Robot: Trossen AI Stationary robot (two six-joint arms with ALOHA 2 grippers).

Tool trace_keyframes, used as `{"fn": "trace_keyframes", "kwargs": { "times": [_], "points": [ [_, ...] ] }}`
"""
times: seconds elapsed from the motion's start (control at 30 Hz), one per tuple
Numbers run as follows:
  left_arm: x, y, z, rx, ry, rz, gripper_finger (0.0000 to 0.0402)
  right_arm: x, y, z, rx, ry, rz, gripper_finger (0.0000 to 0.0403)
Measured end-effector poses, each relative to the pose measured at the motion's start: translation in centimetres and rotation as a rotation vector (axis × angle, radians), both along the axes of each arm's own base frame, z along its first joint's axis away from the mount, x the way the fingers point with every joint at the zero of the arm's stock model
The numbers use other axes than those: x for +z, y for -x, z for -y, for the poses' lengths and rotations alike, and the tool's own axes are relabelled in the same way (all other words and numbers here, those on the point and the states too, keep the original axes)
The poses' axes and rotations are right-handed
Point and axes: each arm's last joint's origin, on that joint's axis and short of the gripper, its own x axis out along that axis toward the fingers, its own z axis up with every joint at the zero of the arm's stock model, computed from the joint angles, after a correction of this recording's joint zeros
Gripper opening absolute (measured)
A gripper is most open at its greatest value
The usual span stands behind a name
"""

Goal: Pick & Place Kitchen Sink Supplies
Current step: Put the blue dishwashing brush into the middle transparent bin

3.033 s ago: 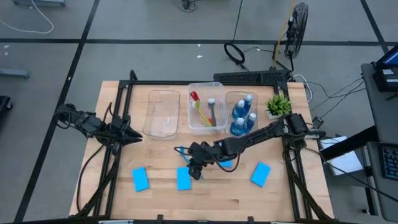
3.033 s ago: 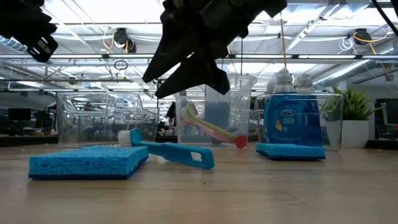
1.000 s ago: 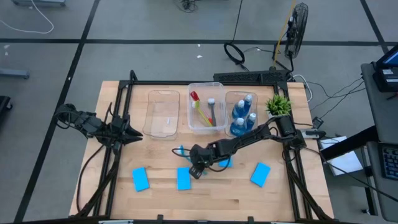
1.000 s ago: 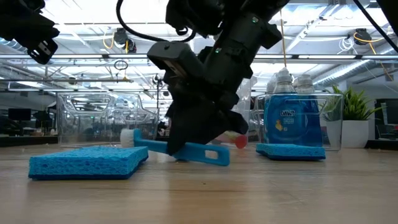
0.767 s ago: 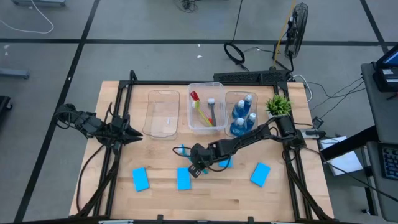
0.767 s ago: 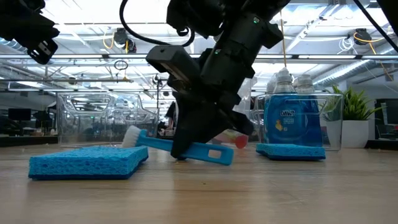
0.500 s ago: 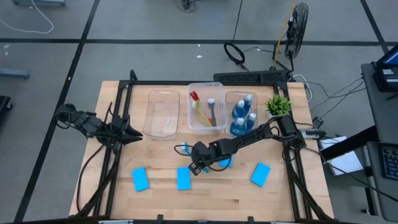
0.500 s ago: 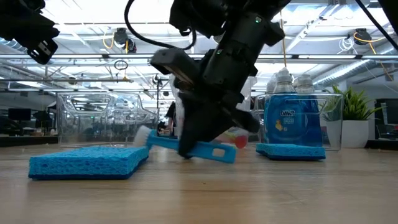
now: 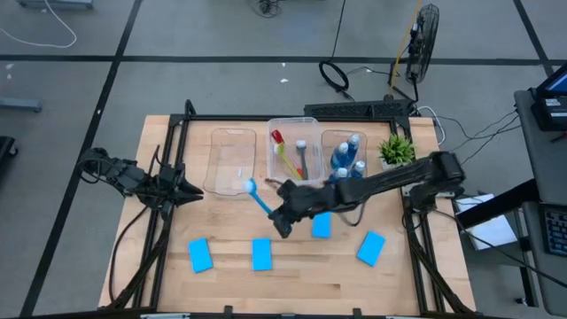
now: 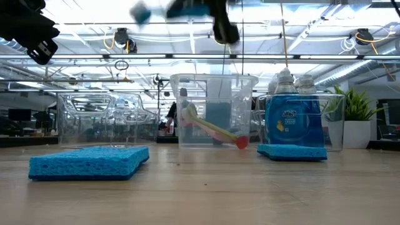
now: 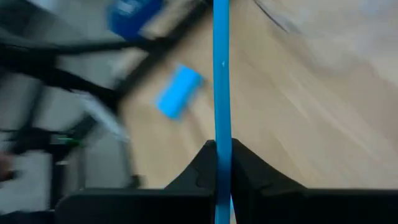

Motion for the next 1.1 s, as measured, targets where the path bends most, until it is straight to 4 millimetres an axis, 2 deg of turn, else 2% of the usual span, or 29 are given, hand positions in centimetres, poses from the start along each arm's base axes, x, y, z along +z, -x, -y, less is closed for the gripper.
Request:
{"fn": "trace_keyframes", "kwargs": {
  "times": [0.27, 0.47, 0.6, 0.73, 0.87, 1.1],
  "points": [
    [0.0, 0.0, 0.0, 0.001, 0.008, 0.000, 0.0081, 8.2, 3.1, 0.2, 0.197, 0.131, 0.407, 0.0008],
    [0.0, 0.0, 0.0, 0.001, 0.008, 0.000, 0.0081, 11.3, 4.4, 0.0, 0.392, 0.230, 0.661, 0.0008],
    [0.0, 0.0, 0.0, 0.002, 0.007, -0.001, 0.0081, 12.4, 4.7, -0.3, 0.519, 0.255, 0.806, 0.0008],
    [0.0, 0.0, 0.0, 0.002, 0.008, 0.002, 0.0081, 12.5, 4.7, -0.3, 0.539, 0.257, 0.828, 0.0008],
    [0.0, 0.0, 0.0, 0.002, 0.009, 0.003, 0.0081, 12.0, 4.4, 0.3, 0.371, 0.298, 0.779, 0.0008],
    [0.0, 0.0, 0.0, 0.002, 0.010, 0.003, 0.0081, 11.4, 3.9, 2.6, 0.000, 0.346, 0.642, 0.0008]
  ]
}}
